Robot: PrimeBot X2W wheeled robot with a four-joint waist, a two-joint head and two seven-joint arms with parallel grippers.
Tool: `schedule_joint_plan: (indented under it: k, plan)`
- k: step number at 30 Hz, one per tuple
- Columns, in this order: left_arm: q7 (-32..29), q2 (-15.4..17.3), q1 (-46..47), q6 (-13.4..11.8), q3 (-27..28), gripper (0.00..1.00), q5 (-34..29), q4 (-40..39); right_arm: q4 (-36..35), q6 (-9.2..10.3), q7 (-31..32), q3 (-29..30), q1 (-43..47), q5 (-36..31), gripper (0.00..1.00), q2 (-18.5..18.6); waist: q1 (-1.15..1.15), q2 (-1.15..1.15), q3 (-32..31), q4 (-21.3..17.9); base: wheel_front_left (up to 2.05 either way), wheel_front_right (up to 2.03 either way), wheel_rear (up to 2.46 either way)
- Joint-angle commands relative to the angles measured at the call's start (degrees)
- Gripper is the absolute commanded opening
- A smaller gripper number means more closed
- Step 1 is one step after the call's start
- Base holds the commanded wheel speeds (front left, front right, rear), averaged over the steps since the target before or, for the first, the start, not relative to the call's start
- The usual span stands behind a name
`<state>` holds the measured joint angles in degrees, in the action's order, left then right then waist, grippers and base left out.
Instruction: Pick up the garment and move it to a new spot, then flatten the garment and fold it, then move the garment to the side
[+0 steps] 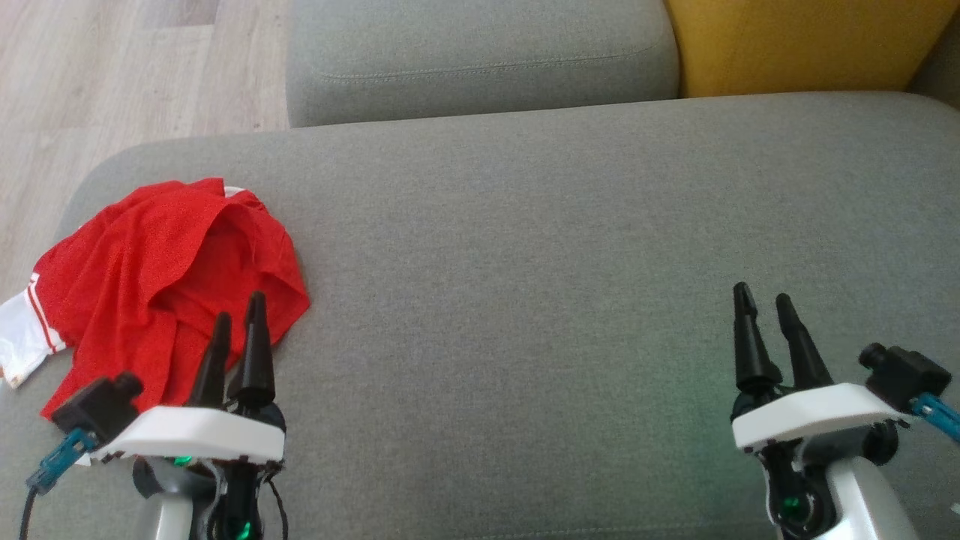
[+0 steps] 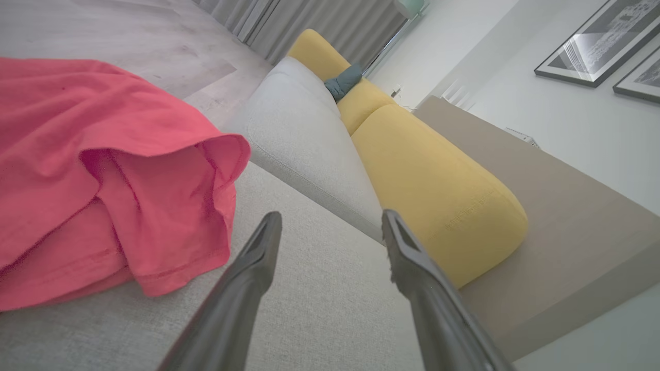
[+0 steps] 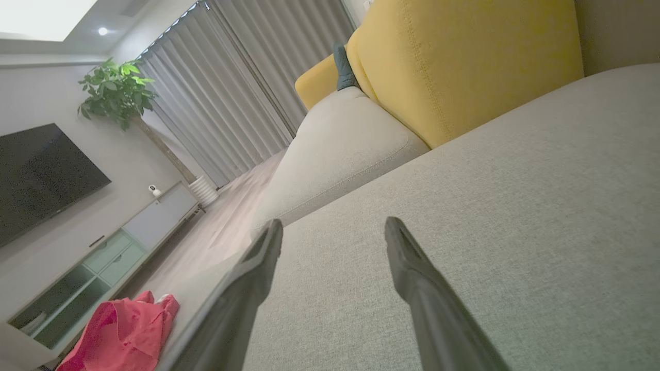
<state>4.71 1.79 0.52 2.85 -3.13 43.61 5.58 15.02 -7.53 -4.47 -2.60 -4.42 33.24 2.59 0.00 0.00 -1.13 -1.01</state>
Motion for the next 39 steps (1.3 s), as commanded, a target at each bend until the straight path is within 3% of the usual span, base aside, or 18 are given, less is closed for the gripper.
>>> schedule_joint_plan:
  k: [1,39]
  plan:
    - [0.8,1.0,2.4,-0.7,0.5,1.00,-2.6,-2.9,-1.7,0.02,-1.0,-1.4,-4.0,-3.0,1.00,0.7,0.00,0.00,0.0,-0.1,0.00,0.00,0.00]
    - [7.0,9.2,4.1,-14.3,-13.5,1.00,-30.9,-4.2,-6.2,0.04,-7.2,-2.8,-1.6,-34.7,1.00,0.2,0.00,0.00,0.0,-1.6,0.00,0.00,0.00]
